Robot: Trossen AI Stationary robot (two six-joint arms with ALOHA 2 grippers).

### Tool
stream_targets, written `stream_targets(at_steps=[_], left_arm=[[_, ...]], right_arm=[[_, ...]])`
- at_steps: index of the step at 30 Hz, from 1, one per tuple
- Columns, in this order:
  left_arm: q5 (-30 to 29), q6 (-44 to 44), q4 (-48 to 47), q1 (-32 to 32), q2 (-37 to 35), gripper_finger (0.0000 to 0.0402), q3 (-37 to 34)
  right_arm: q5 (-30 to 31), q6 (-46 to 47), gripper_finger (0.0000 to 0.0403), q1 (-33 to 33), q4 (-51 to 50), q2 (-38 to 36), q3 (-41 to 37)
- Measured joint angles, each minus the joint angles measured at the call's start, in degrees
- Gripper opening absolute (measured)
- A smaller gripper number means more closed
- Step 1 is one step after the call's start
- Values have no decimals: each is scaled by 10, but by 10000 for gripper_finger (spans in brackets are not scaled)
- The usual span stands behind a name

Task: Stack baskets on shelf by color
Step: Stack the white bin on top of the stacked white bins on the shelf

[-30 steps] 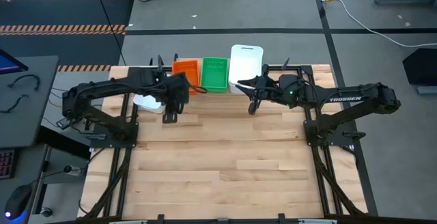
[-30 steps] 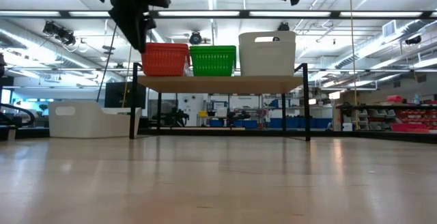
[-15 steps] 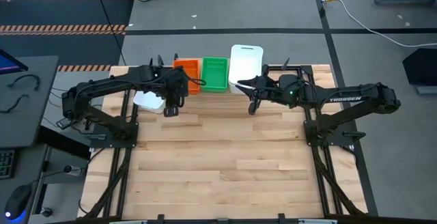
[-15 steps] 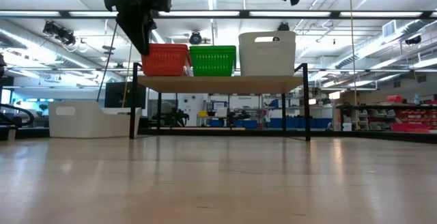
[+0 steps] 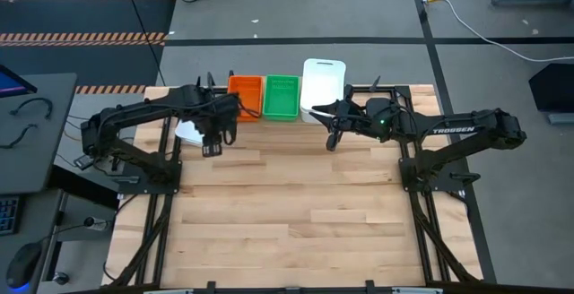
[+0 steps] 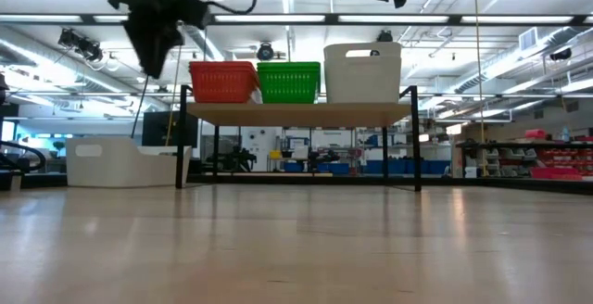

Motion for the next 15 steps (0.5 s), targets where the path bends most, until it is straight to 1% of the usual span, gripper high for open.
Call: stream_targets(at_steps=[5, 8, 12, 15], left_arm=[[9, -36, -55, -4, -1, 152, 0], [19, -42, -72, -5, -19, 153, -10], [4, -59, -60, -5, -59, 152, -68], [-4, -74, -23, -1, -96, 156, -125]], right_arm=[[0, -1, 77, 0, 0, 0, 0], [0, -1, 77, 0, 0, 0, 0], [0, -16, 77, 0, 0, 0, 0], [0, -21, 77, 0, 3, 0, 0]])
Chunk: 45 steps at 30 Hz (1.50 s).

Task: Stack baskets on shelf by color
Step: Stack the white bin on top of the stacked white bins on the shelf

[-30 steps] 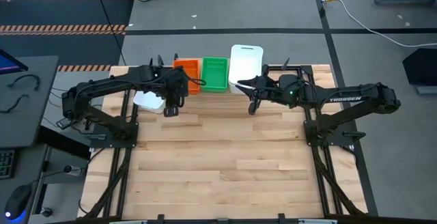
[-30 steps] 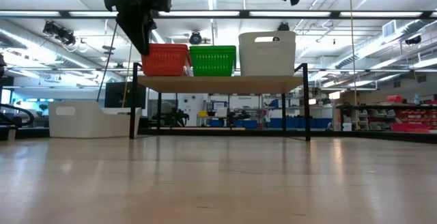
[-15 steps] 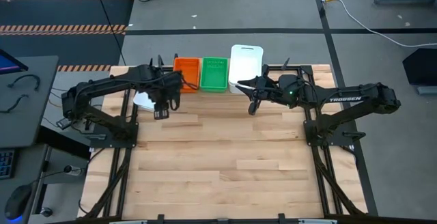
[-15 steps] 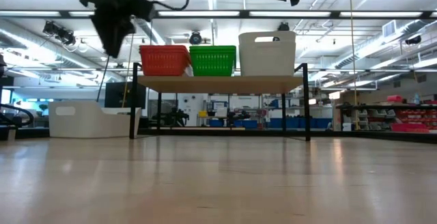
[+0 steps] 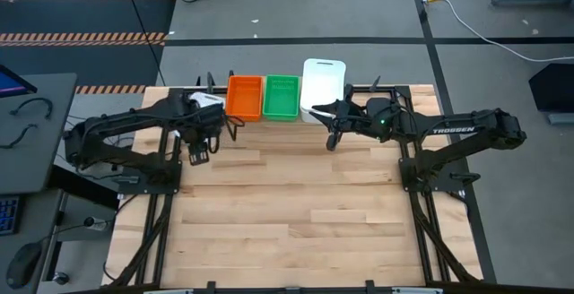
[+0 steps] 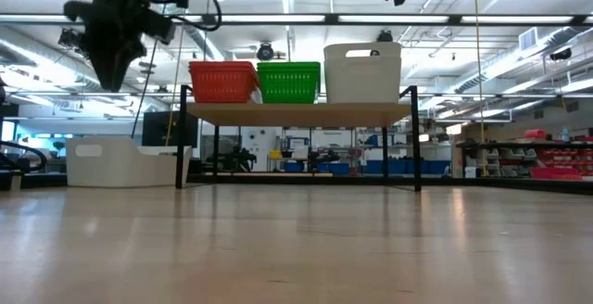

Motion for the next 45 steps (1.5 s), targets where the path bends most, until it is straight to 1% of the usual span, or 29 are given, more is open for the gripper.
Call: stream_targets(at_steps=[4, 9, 13, 17, 23, 29, 33, 34, 37, 40, 45], left_arm=[[-5, 7, 63, 0, -30, 160, -61], [-60, 29, 66, 1, -31, 160, -117], [-84, 30, 78, 7, -31, 160, -155], [-122, 37, 108, 6, -32, 160, -172], [-154, 93, 161, 5, -31, 160, -174], [-125, 128, 164, 5, -31, 160, -174], [-76, 130, 170, 6, -32, 160, -174], [-71, 130, 172, 6, -31, 160, -174], [-79, 139, 177, 7, -31, 160, -184], [-86, 150, 188, 17, -31, 160, -211], [-106, 136, 232, 35, -31, 160, -251]], right_arm=[[0, -5, 77, -7, 17, 0, 0], [-4, -10, 77, -10, 39, 0, 0], [-4, -30, 77, -10, 57, 0, 0], [-4, -35, 77, -13, 62, 0, 0], [-5, -35, 77, -20, 61, 0, 0], [-6, -35, 77, -20, 51, 0, 0], [-6, -32, 77, -20, 50, 0, 0], [-6, -32, 77, -19, 50, 0, 0], [-6, -31, 77, -15, 50, 0, 0], [-6, -31, 77, -11, 50, 0, 0], [-5, -31, 77, -8, 50, 0, 0]])
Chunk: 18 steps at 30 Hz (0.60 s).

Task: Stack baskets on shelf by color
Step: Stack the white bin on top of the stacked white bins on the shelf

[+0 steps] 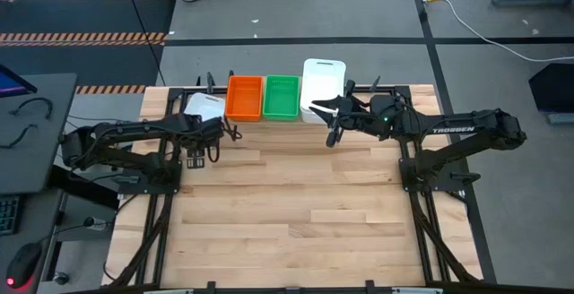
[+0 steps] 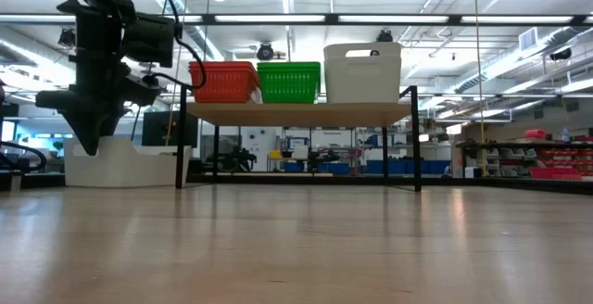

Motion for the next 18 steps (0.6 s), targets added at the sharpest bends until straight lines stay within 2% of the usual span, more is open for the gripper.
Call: stream_targets(at_steps=[5, 11, 14, 18], left_arm=[[8, -14, 7, -1, 0, 148, -5], [9, -36, -1, -17, 0, 74, 26], [40, -65, -11, -19, 0, 21, 51], [77, -103, -24, -20, 0, 11, 59]], right_arm=[[1, 0, 77, 0, 0, 0, 0], [1, 0, 77, -1, 3, 0, 0], [1, 0, 77, -1, 3, 0, 0], [1, 0, 77, -1, 3, 0, 0]])
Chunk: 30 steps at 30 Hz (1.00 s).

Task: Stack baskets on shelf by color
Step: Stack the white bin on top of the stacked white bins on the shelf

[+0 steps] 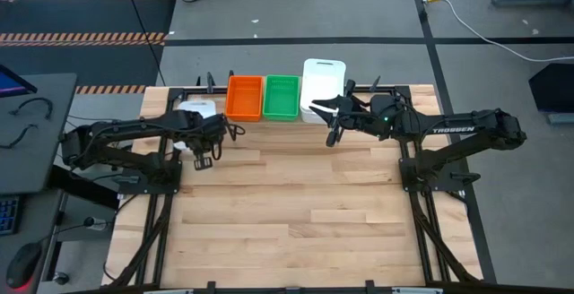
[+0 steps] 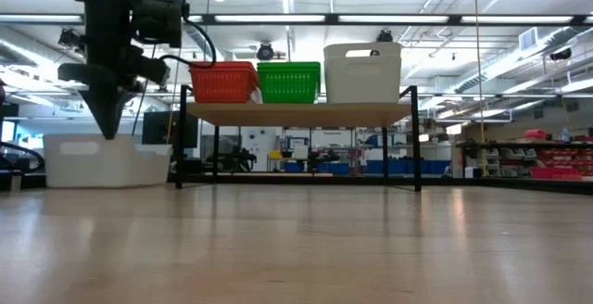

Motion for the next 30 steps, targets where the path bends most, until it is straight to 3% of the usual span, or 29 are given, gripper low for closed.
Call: stream_targets(at_steps=[9, 15, 26, 30], left_arm=[[32, -36, -3, -30, 3, 4, 2], [83, -85, -4, -57, 3, 2, 43], [98, -295, 6, -206, 3, 1, 77], [98, -356, 56, -268, 5, 1, 77]], right_arm=[[0, 0, 77, 0, 0, 0, 0], [0, 0, 77, 0, 0, 0, 0], [0, 0, 77, 1, -4, 0, 0], [0, 8, 77, 6, -4, 0, 0]])
